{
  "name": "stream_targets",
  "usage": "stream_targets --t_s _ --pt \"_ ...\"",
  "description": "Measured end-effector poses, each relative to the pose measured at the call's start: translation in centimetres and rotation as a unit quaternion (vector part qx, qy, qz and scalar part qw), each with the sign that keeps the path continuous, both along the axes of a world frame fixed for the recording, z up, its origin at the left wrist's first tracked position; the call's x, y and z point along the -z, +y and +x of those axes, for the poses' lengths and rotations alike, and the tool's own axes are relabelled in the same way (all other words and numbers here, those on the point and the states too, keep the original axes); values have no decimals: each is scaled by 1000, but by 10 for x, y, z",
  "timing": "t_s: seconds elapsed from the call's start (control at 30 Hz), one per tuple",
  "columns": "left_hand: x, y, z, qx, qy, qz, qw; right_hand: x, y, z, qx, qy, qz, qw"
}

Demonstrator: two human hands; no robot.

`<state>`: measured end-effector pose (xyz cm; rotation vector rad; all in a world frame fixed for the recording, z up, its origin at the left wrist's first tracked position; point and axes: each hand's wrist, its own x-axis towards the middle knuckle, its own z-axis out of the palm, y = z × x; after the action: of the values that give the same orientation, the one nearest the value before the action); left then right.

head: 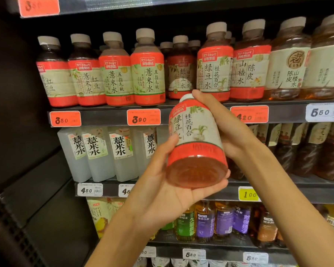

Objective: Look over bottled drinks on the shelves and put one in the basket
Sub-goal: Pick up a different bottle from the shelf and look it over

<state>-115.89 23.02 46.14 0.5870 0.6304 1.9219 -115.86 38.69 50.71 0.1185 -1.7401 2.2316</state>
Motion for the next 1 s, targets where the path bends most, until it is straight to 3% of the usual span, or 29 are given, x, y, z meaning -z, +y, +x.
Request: stream_targets --t_s 0.13,0.2,0.33,0.47,0.63,0.77,1.0 --pt "9 4 -10 -72 96 3 993 -5 -2 2 33 88 61 994" --pt "13 4 -14 -113 172 -37 978 -7 -3 4 46 105 89 989" --pt "12 8 -23 -221 304 -125 918 -14 -8 6 73 129 123 981" --pt "-1 23 -34 -282 402 -105 865 -26 -7 2 102 203 119 967" --pt "-15 38 -53 -451 480 -47 751 -45 -4 -11 200 297 145 922" --pt "-24 50 -68 -510 560 -132 640 -58 -4 -25 259 339 195 883" --pt "-36 65 -98 -566 580 -159 564 -66 9 -51 279 357 278 847"
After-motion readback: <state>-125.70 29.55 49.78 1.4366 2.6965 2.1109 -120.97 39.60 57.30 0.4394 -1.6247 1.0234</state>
